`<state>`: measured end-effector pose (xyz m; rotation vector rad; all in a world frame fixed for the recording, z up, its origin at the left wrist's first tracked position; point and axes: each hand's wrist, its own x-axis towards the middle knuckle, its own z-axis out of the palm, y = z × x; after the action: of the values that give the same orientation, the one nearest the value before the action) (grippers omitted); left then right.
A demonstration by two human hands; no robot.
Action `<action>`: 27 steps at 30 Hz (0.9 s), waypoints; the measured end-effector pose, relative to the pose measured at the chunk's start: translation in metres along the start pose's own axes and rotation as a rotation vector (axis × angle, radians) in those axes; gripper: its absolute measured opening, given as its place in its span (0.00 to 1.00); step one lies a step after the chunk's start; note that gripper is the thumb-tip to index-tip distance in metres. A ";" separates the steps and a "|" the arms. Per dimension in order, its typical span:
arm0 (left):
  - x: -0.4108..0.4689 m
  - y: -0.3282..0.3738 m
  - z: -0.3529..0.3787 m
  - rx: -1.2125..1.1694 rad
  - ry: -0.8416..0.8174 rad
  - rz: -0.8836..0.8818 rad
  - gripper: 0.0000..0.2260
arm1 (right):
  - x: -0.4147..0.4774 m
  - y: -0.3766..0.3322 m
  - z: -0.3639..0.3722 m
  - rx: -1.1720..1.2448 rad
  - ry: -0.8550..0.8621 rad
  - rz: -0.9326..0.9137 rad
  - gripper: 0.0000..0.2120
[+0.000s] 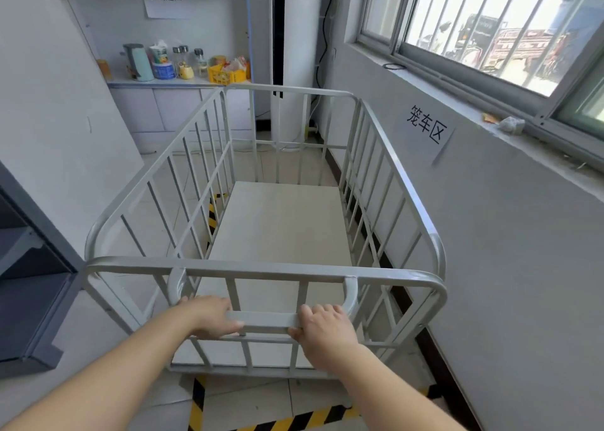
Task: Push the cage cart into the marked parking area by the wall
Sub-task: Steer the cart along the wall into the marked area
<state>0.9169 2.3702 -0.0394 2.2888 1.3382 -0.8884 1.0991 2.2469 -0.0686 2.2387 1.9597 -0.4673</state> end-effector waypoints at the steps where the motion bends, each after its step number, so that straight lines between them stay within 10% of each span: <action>1: -0.001 0.005 -0.010 0.016 -0.029 0.007 0.28 | 0.001 0.000 -0.002 0.025 -0.024 -0.007 0.21; 7: 0.002 0.066 -0.054 -0.069 0.215 0.120 0.19 | 0.000 0.015 -0.018 0.237 -0.068 -0.106 0.20; 14: 0.012 0.178 -0.068 -0.305 0.513 0.359 0.16 | -0.007 0.132 -0.060 0.246 0.341 -0.119 0.13; 27: 0.079 0.279 -0.043 -0.027 0.329 0.201 0.18 | 0.005 0.330 -0.062 -0.141 0.003 -0.158 0.16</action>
<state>1.2021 2.3080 -0.0648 2.5725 1.2021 -0.4412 1.4329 2.2213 -0.0461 2.0126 2.1092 -0.3313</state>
